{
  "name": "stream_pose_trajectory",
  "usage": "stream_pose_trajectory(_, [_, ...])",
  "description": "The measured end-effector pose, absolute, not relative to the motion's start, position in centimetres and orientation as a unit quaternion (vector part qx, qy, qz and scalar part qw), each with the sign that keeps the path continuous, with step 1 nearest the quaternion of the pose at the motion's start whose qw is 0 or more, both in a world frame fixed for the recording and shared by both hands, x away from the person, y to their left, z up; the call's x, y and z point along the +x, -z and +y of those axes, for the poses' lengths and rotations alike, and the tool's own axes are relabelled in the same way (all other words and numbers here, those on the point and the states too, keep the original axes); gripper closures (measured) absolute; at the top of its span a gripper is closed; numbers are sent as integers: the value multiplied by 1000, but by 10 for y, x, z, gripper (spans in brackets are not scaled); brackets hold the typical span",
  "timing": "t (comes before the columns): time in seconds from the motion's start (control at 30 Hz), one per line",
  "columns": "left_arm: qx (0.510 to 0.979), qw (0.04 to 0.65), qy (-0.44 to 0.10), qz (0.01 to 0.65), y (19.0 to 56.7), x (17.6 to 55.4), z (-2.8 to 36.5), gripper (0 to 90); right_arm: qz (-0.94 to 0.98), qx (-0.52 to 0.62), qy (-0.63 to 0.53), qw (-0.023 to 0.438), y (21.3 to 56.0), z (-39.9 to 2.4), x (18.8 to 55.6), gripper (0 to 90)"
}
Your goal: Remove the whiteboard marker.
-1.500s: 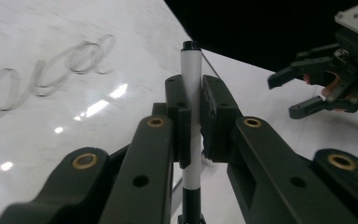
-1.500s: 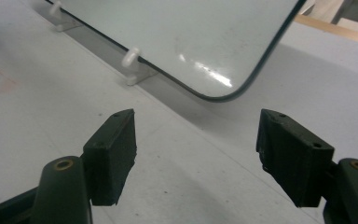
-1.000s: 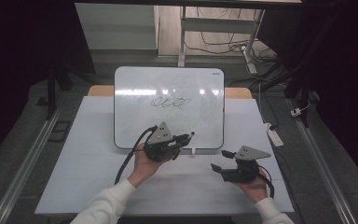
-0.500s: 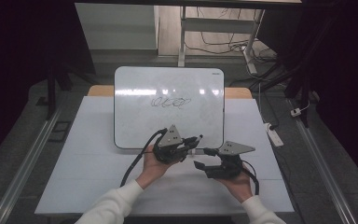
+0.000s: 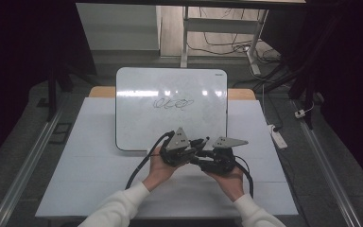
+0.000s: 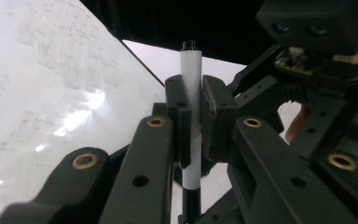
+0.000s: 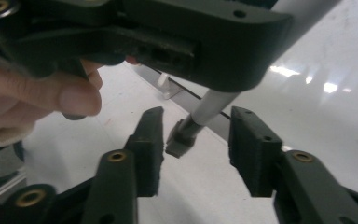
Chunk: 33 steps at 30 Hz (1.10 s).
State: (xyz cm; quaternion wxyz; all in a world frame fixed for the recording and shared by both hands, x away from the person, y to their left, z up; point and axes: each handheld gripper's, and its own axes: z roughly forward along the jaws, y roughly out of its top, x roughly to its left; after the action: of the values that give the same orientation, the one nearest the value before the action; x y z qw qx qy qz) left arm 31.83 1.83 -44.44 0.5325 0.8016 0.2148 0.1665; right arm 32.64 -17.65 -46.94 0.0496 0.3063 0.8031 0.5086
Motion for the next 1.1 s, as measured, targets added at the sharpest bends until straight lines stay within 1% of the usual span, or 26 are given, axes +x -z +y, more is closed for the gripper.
stream_pose_trajectory(0.03, [801, 533, -167, 215, 444, 318, 18, 817, 803, 306, -509, 50, 469, -176, 326, 601])
stream_pose_trajectory(0.07, [802, 533, -167, 213, 444, 318, 17, 817, 804, 313, -504, 41, 470, -176, 328, 651])
stream_pose_trajectory(0.1, [802, 532, -168, 213, 444, 317, 16, 817, 804, 313, -504, 41, 470, -176, 328, 651])
stream_pose_trajectory(0.13, [803, 531, -170, 212, 444, 317, 15, 817, 803, 316, -505, 30, 472, -175, 330, 688])
stream_pose_trajectory(0.17, [803, 530, -170, 211, 444, 316, 15, 817, 803, 316, -505, 30, 472, -175, 330, 688])
stream_pose_trajectory(0.2, [803, 530, -171, 210, 444, 316, 14, 817, 805, 318, -500, 31, 472, -174, 331, 730])
stream_pose_trajectory(0.27, [805, 527, -178, 207, 443, 314, 13, 817, 805, 321, -499, 31, 472, -174, 331, 738])
stream_pose_trajectory(0.3, [805, 527, -178, 207, 443, 314, 12, 816, 802, 329, -497, 25, 472, -175, 332, 760])
stream_pose_trajectory(0.57, [808, 523, -175, 205, 444, 312, 8, 804, 802, 339, -492, 13, 475, -177, 335, 776])
stream_pose_trajectory(0.7, [806, 529, -169, 206, 443, 312, 9, 788, 804, 336, -490, 20, 475, -178, 335, 780])
stream_pose_trajectory(0.73, [802, 533, -168, 210, 443, 312, 10, 757, 806, 333, -490, 26, 475, -178, 335, 780])
stream_pose_trajectory(0.8, [797, 538, -163, 219, 440, 313, 15, 625, 806, 331, -489, 32, 474, -178, 334, 781])
stream_pose_trajectory(0.9, [793, 542, -153, 233, 436, 315, 31, 569, 805, 329, -491, 39, 474, -182, 334, 782])
stream_pose_trajectory(1.0, [790, 537, -147, 257, 436, 315, 53, 467, 799, 328, -502, 49, 473, -188, 337, 782])
stream_pose_trajectory(1.1, [789, 525, -146, 283, 439, 313, 79, 429, 797, 324, -506, 57, 472, -190, 338, 782])
